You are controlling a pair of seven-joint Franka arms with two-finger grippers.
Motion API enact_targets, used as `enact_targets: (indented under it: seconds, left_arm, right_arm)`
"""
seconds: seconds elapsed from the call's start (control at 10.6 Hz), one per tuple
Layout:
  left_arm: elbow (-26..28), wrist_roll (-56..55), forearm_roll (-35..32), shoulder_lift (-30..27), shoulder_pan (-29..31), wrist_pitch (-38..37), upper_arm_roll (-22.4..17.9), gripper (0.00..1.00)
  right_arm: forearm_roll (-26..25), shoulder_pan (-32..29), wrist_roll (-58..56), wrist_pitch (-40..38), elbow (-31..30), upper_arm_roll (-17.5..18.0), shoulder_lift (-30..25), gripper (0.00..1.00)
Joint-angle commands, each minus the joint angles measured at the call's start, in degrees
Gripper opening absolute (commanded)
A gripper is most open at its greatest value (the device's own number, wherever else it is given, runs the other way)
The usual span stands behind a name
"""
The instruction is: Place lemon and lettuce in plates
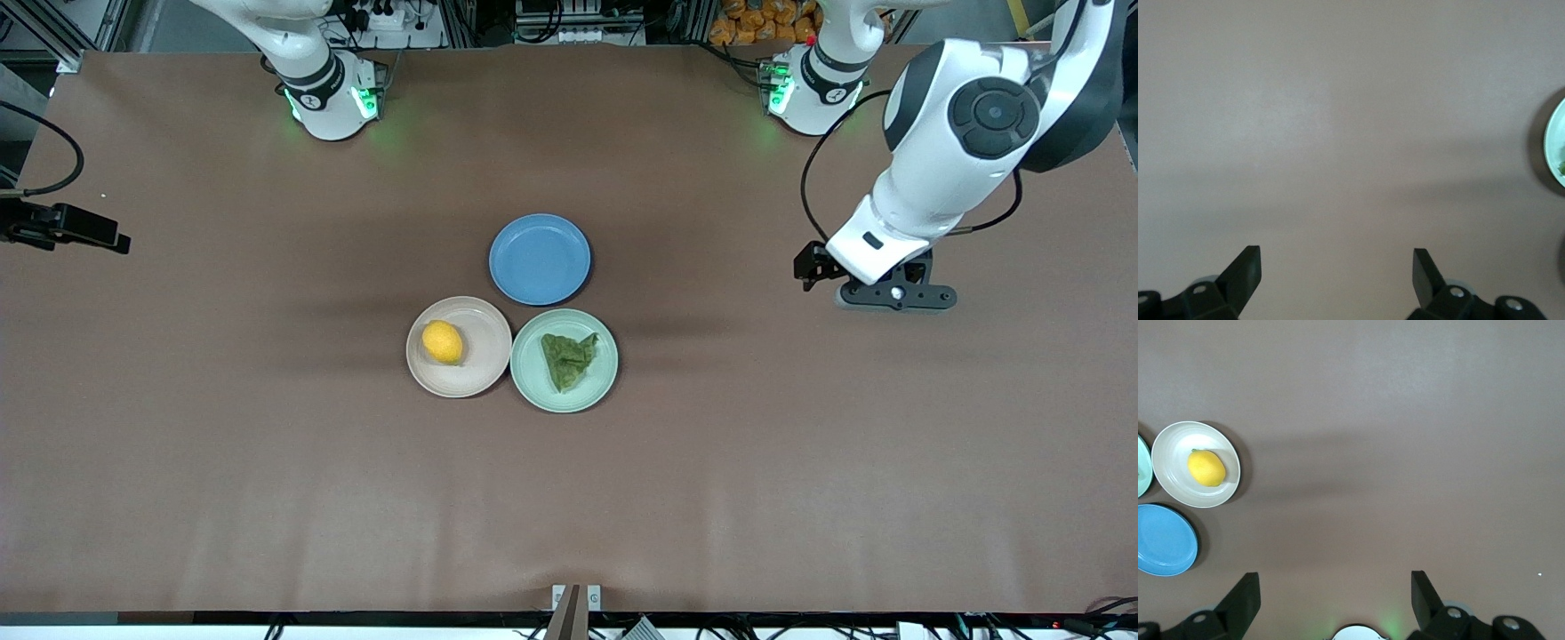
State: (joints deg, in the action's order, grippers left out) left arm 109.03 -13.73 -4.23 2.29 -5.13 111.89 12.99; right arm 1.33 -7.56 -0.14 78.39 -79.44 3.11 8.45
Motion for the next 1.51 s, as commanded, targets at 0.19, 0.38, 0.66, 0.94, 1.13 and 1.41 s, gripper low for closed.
enact_targets:
  seconds: [0.19,0.38,0.66,0.94,1.13,1.41]
  left_arm:
    - [-4.3,9.5,4.0,-3.8,0.6,-5.3,-1.4,1.00]
    - [-9.0,9.5,4.1,-3.1,0.6,-10.4,-1.6,1.00]
    - [-13.2,9.5,4.3,-3.3,0.6,-18.2,-2.7,1.00]
    - [-16.2,9.3,5.9,-3.1,1.0,-21.4,-3.4,1.00]
    - [-18.9,8.5,5.4,-3.3,1.0,-23.0,-3.1,1.00]
    - [-20.0,4.3,4.5,-3.7,1.1,-23.3,-3.5,1.00]
  right_arm:
    - [-0.1,1.2,0.2,3.3,-1.9,0.7,-1.3,1.00]
    - [-0.1,1.6,0.2,5.7,-1.9,0.6,-1.2,1.00]
    - [-0.2,1.6,0.3,7.3,-1.8,0.6,-1.1,1.00]
    - [0.1,1.7,0.8,7.0,-1.4,0.7,-1.2,1.00]
    - [-1.1,1.9,0.2,7.0,-1.4,0.7,-1.3,1.00]
    - [-2.3,2.2,0.3,6.7,-1.3,0.8,-1.5,1.00]
